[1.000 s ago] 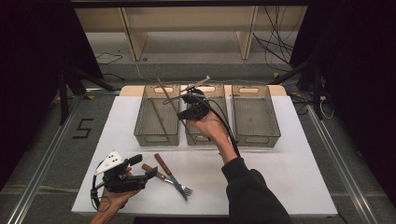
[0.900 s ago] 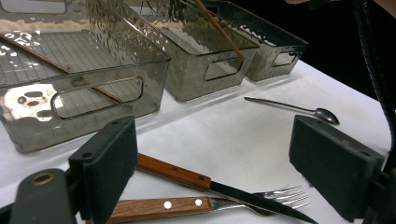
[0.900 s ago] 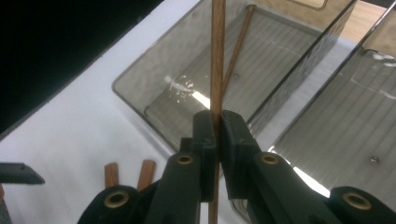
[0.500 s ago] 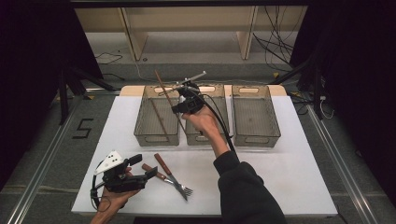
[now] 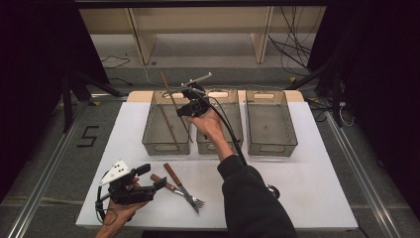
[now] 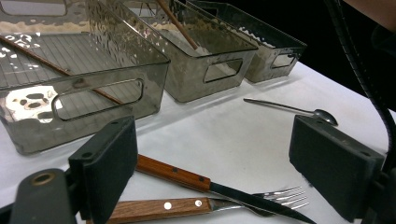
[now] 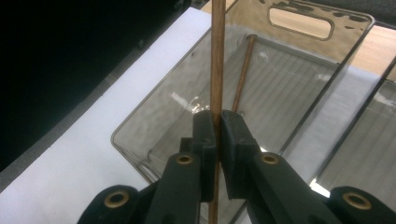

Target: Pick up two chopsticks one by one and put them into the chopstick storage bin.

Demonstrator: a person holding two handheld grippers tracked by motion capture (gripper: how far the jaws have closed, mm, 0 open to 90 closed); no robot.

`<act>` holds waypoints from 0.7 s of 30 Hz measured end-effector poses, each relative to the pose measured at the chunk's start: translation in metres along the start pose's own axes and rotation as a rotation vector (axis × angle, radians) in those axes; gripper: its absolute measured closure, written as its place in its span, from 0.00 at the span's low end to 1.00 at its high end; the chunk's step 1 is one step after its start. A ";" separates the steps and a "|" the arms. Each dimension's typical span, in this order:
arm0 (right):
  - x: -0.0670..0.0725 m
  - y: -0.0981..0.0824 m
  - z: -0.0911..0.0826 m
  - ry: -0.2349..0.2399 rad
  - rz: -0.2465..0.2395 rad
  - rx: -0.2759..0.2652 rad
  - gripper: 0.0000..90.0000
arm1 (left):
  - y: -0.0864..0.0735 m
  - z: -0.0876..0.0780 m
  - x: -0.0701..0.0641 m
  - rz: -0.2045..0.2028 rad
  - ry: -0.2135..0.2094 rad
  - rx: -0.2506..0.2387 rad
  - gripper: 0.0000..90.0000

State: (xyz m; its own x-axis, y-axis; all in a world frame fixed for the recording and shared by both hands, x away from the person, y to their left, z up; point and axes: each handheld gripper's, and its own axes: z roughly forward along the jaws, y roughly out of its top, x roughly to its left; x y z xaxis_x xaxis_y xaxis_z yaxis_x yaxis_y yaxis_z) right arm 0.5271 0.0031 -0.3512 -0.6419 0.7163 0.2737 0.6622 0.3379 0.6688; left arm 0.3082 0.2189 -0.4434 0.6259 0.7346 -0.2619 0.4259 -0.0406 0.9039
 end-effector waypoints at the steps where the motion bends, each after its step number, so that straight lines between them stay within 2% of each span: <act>1: 0.000 0.001 0.002 -0.001 0.001 0.000 0.95 | 0.000 0.000 0.000 -0.002 0.000 -0.001 0.17; 21: -0.002 0.009 0.021 -0.035 0.026 -0.022 0.95 | 0.000 -0.001 -0.001 0.002 -0.007 -0.001 0.17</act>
State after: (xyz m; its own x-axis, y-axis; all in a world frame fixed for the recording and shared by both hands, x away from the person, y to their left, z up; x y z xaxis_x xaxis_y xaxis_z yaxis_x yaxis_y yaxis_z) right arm 0.5425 0.0180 -0.3601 -0.6105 0.7455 0.2675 0.6698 0.3058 0.6767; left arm 0.3072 0.2190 -0.4426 0.6311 0.7300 -0.2623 0.4237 -0.0412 0.9049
